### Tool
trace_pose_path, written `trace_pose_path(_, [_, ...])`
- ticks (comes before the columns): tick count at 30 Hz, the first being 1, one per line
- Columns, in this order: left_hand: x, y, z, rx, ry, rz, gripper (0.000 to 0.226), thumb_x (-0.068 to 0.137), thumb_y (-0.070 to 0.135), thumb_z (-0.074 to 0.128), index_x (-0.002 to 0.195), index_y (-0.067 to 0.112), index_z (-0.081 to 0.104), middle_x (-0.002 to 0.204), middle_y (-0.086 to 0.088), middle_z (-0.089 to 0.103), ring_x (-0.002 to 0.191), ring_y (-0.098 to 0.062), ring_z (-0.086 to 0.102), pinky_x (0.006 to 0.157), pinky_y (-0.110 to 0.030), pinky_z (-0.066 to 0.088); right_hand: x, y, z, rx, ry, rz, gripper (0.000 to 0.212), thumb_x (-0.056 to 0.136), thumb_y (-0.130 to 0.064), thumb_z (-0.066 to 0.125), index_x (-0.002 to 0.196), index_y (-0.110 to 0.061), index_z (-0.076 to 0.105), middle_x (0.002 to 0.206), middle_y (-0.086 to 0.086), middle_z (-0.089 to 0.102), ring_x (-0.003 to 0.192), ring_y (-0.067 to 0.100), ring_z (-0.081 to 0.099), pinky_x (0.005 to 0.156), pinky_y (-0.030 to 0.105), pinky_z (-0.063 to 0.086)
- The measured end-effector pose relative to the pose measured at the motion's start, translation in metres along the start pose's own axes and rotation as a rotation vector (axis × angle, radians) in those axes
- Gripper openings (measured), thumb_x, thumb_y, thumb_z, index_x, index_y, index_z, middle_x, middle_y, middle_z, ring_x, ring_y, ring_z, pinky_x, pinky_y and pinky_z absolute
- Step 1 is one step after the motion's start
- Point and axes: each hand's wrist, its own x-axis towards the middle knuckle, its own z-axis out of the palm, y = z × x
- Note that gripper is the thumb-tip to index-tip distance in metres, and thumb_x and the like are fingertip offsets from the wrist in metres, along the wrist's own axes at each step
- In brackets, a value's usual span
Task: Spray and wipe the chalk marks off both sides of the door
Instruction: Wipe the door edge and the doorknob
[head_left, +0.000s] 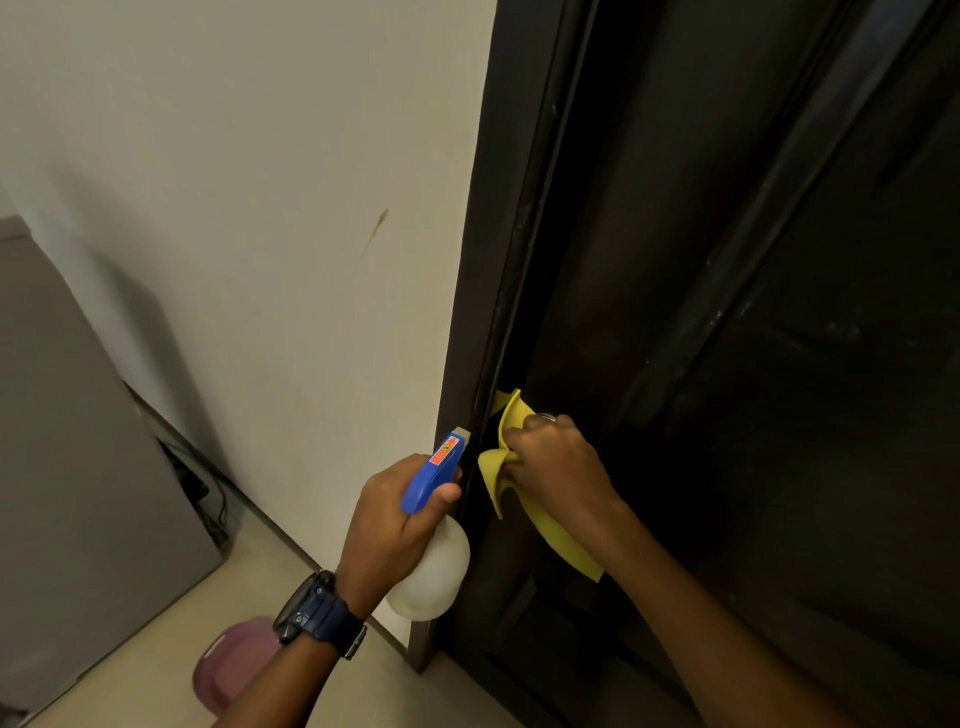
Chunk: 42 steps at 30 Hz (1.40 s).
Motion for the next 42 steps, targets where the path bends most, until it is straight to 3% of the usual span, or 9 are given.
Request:
trace_pose_path(4, [-0.006,-0.003,-0.005,0.020,0.008,-0.043,0.082,0.083,0.090,0.025,0.097,0.020,0.066,0.082,0.014,0.064,0.083,-0.010,0.062,0.069,-0.013,0.045,-0.001,0.007,-0.006,0.022,-0.102,-0.021,0.035,0.093,-0.007,0.058,0.125,-0.022,0.065,0.120,0.006,0.062,0.120,0.031,0.051,0.091,0.039,0.056])
trace_pose_path(14, [-0.032,-0.011,-0.011,0.016,-0.001,-0.089,0.091,0.085,0.088,0.027,0.099,0.009,0.070,0.083,0.004,0.068,0.074,-0.018,0.064,0.069,-0.044,0.056,-0.012,0.011,0.025,0.253,0.185,0.064,0.013,0.095,-0.032,0.060,0.097,-0.020,0.066,0.106,-0.003,0.061,0.098,0.021,0.052,0.074,0.030,0.043])
trace_pose_path(20, [-0.017,-0.008,-0.027,-0.003,0.021,-0.030,0.058,0.086,0.088,0.025,0.101,0.043,0.060,0.097,0.018,0.065,0.083,-0.008,0.065,0.067,-0.028,0.056,-0.066,0.018,0.028,0.781,0.363,0.252,0.028,0.091,-0.006,0.066,0.093,-0.034,0.063,0.097,-0.023,0.062,0.094,-0.013,0.060,0.077,0.005,0.047])
trace_pose_path(22, [-0.012,-0.006,-0.029,0.001,0.005,-0.015,0.056,0.086,0.087,0.026,0.098,0.045,0.060,0.097,0.019,0.065,0.083,-0.007,0.065,0.067,-0.024,0.054,-0.081,0.022,0.028,0.868,0.481,0.337,0.036,0.090,-0.002,0.067,0.102,-0.036,0.064,0.101,-0.016,0.066,0.096,-0.005,0.064,0.081,0.016,0.054])
trace_pose_path(25, [-0.008,-0.005,-0.024,-0.013,-0.020,-0.018,0.067,0.085,0.088,0.026,0.100,0.034,0.063,0.095,0.015,0.066,0.082,-0.013,0.065,0.067,-0.029,0.055,-0.076,0.029,0.020,0.718,0.657,0.272,0.028,0.088,-0.004,0.067,0.114,-0.015,0.069,0.111,-0.001,0.067,0.102,0.012,0.063,0.087,0.035,0.056])
trace_pose_path(32, [-0.003,0.007,-0.006,-0.014,-0.068,0.028,0.058,0.089,0.084,0.027,0.095,0.039,0.063,0.085,0.025,0.064,0.075,-0.003,0.063,0.069,-0.012,0.047,-0.017,-0.002,0.051,0.255,0.263,0.153,0.049,0.093,-0.040,0.039,0.128,-0.015,0.061,0.129,0.006,0.060,0.119,0.028,0.057,0.099,0.036,0.046])
trace_pose_path(37, [-0.007,0.017,0.000,-0.018,-0.052,0.026,0.042,0.087,0.086,0.028,0.101,0.062,0.058,0.086,0.030,0.064,0.079,0.001,0.063,0.070,-0.005,0.045,-0.040,0.007,0.077,0.727,0.469,0.243,0.040,0.097,-0.038,0.050,0.124,-0.012,0.065,0.119,0.000,0.067,0.108,0.006,0.059,0.091,0.023,0.050])
trace_pose_path(40, [-0.010,0.020,0.002,-0.022,-0.047,0.050,0.044,0.087,0.085,0.029,0.101,0.057,0.061,0.085,0.026,0.065,0.077,-0.003,0.064,0.069,-0.007,0.045,-0.066,0.011,0.104,1.175,0.443,0.620,0.017,0.097,-0.016,0.062,0.081,-0.013,0.069,0.074,-0.001,0.066,0.065,-0.003,0.058,0.064,0.022,0.048])
trace_pose_path(42, [-0.009,0.024,0.001,-0.033,-0.060,0.073,0.041,0.088,0.085,0.029,0.102,0.060,0.059,0.085,0.029,0.064,0.077,-0.001,0.064,0.069,-0.005,0.044,-0.087,0.012,0.119,1.518,0.312,0.862,0.022,0.100,-0.013,0.057,0.085,-0.009,0.071,0.080,0.008,0.070,0.075,0.011,0.064,0.074,0.034,0.051])
